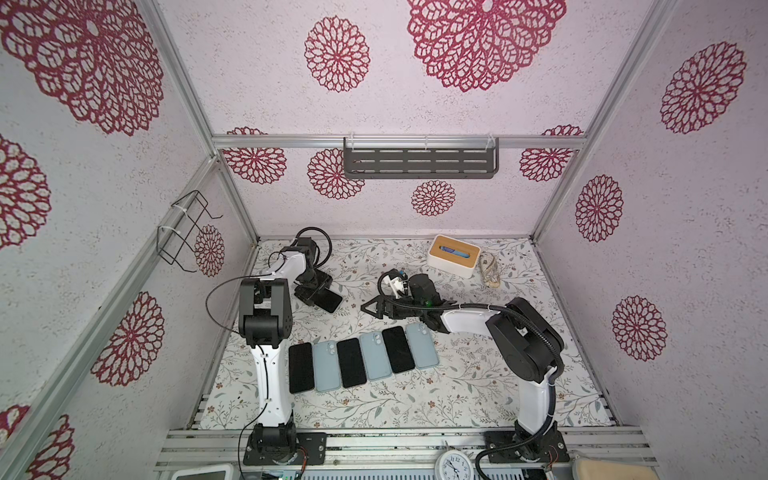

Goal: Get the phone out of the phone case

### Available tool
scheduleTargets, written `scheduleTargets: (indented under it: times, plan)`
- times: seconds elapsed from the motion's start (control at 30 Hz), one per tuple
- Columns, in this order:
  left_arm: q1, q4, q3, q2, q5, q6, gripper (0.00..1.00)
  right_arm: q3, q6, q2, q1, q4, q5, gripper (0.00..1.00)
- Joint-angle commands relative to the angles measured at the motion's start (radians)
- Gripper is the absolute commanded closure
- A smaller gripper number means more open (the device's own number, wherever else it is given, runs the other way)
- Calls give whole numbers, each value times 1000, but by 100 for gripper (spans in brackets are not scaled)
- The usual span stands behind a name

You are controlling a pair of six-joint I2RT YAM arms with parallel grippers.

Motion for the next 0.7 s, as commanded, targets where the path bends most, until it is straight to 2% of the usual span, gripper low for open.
scheduleTargets:
  times: [0.0, 0.3, 0.5, 0.67]
  plan:
    - [-52, 73, -54, 20, 141, -6, 39, 26, 56, 33, -10, 62, 25, 1]
    - [-108, 129, -83, 7, 201, -8, 40, 63, 81, 117, -11, 81, 81, 5]
    - [-135, 149, -89, 11, 223, -8, 41, 122, 107, 186, -14, 93, 102, 13]
    - [-156, 158, -90, 4, 237, -7, 41, 190, 110, 243, -16, 79, 121, 23]
